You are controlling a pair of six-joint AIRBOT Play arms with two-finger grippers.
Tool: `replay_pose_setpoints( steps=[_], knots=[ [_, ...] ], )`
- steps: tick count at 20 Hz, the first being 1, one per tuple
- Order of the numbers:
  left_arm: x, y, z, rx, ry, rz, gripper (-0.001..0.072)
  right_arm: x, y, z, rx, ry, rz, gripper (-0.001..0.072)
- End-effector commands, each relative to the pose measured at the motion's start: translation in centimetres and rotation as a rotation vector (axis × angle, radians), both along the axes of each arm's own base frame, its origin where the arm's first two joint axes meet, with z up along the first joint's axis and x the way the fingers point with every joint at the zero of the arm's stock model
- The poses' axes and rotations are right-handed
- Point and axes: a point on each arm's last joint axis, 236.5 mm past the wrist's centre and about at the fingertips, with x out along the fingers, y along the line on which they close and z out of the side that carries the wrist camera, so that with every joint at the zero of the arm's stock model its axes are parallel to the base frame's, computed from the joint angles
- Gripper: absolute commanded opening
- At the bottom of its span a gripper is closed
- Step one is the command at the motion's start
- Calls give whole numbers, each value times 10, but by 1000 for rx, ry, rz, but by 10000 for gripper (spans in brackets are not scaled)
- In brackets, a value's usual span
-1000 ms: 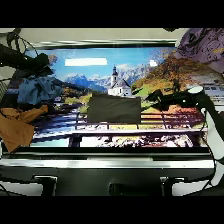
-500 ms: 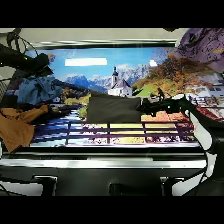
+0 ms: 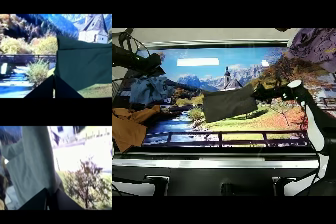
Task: Fold the clothes and pants, and hang the long-sleeved shirts on hangers.
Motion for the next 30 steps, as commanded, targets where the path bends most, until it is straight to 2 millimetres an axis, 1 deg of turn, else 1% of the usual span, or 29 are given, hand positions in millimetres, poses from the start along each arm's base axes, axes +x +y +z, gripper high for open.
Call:
replay_pose_setpoints(
  steps=[1, 3, 5, 7, 9, 12, 15, 16, 18, 19, 21, 23, 25, 27, 30],
  knots=[
    [0, 0, 0, 0, 0, 0, 18, 39, -53, 43, -19, -54, -171, 31],
    [0, 0, 0, 0, 0, 0, 18, 52, -99, 65, -12, -89, -266, 31],
    [0, 0, 0, 0, 0, 0, 18, 58, -145, 85, -8, -118, -351, 31],
    [0, 0, 0, 0, 0, 0, 17, 59, -192, 103, -13, -151, -431, 31],
    [0, 0, 0, 0, 0, 0, 18, 55, -240, 117, -9, -166, -529, 31],
    [0, 0, 0, 0, 0, 0, 18, 35, -311, 124, 16, -146, -699, 31],
    [-2, 0, -1, 1, 8, -3, 18, 5, -377, 121, 49, -91, -873, 31],
    [-3, 0, -2, 2, 13, -4, 18, -9, -398, 118, 34, -72, -919, 32],
    [-4, 0, -2, 3, 18, -6, 18, -42, -430, 106, -54, -5, -973, 31],
    [-4, 0, -2, 3, 18, -6, 18, -61, -442, 97, -106, 50, -995, 31],
    [-4, 0, -2, 3, 18, -6, 18, -102, -460, 77, -191, 162, -1036, 31],
    [-4, 0, -2, 3, 18, -6, 17, -133, -468, 60, -194, 230, -1096, 31],
    [-4, 0, -2, 2, 18, -5, 17, -172, -463, 35, -167, 330, -1151, 31],
    [-4, 0, -2, -1, 20, 1, 18, -202, -452, 17, -154, 377, -1194, 31],
    [-4, 0, -2, -4, 23, 7, 17, -248, -436, -7, -236, 443, -1235, 31]
  ],
)
